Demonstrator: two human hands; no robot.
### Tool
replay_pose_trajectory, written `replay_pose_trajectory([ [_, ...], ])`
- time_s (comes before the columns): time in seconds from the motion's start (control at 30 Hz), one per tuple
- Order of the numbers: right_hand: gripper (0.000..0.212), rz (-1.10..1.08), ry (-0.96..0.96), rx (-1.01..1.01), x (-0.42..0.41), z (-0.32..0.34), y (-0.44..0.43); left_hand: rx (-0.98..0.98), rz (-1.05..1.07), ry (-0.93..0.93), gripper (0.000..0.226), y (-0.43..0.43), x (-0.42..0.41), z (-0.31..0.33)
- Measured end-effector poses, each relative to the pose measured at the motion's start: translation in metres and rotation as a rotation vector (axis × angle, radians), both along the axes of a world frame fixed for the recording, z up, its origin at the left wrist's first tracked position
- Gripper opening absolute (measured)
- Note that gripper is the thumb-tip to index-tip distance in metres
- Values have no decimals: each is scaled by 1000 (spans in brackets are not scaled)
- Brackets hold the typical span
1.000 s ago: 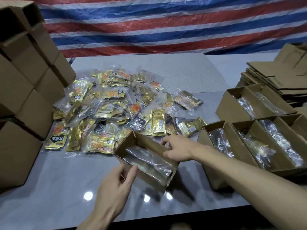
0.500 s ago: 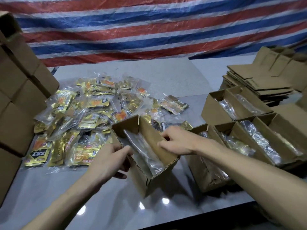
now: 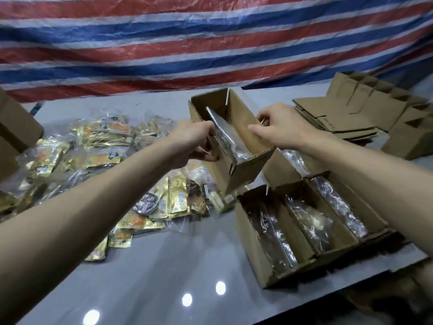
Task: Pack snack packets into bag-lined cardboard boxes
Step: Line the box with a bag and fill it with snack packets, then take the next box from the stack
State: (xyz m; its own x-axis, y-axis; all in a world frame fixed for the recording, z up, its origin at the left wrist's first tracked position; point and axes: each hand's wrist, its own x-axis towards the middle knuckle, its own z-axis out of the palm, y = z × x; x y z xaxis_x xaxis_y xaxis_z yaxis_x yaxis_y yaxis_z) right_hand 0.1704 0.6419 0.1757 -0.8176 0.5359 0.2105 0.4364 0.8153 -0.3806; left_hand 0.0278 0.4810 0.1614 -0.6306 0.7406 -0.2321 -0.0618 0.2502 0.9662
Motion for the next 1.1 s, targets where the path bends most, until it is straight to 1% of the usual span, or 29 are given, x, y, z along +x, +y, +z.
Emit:
replay_pose_trajectory([
  [0.07, 33, -46, -14, 1, 2, -9, 19, 3, -10, -40, 16, 25, 4, -12],
  [0.17, 32, -114, -68, 28, 5, -31, 39, -6, -36, -85, 16, 55, 6, -33],
  [0.37, 29, -212, -90, 9, 15, -72, 64, -39, -115, -14, 19, 95, 1, -75],
  [0.43, 29, -240, -78, 6, 19, -80, 69, -47, -121, 47, 32, 101, 0, -93],
  [0.47, 29, -246, -76, 7, 21, -82, 72, -21, -92, 44, 41, 102, -1, -105],
  [0.5, 29, -249, -79, 13, 22, -83, 73, 6, -60, 31, 46, 101, -1, -117],
  [0.53, 29, -252, -87, 17, 22, -83, 74, 13, -53, 68, 47, 98, -1, -132],
  [0.57, 27, -259, -98, 16, 22, -83, 74, -35, -103, 185, 44, 95, -1, -148],
  [0.6, 25, -268, -112, 16, 22, -82, 74, -155, -237, 378, 38, 91, -4, -167],
  [0.63, 23, -277, -132, 22, 22, -83, 73, -324, -447, 602, 37, 85, -7, -184],
  [0.67, 22, -282, -159, 34, 22, -83, 72, -500, -655, 807, 45, 78, -10, -200],
  [0.7, 23, -281, -190, 47, 22, -84, 71, -636, -803, 956, 57, 71, -14, -214],
  [0.73, 23, -276, -218, 60, 23, -85, 70, -704, -879, 1052, 68, 64, -17, -226],
  [0.77, 24, -273, -241, 72, 24, -86, 68, -712, -887, 1109, 75, 58, -18, -234],
  [0.8, 24, -272, -259, 84, 24, -87, 67, -686, -847, 1142, 79, 53, -19, -240],
  [0.9, 25, -290, -290, 126, 26, -93, 67, -629, -735, 1216, 83, 42, -24, -245],
  [1.0, 28, -316, -311, 152, 28, -103, 72, -663, -703, 1289, 86, 29, -29, -243],
  [1.1, 29, -322, -319, 81, 33, -113, 80, -706, -681, 1332, 84, 14, -30, -239],
])
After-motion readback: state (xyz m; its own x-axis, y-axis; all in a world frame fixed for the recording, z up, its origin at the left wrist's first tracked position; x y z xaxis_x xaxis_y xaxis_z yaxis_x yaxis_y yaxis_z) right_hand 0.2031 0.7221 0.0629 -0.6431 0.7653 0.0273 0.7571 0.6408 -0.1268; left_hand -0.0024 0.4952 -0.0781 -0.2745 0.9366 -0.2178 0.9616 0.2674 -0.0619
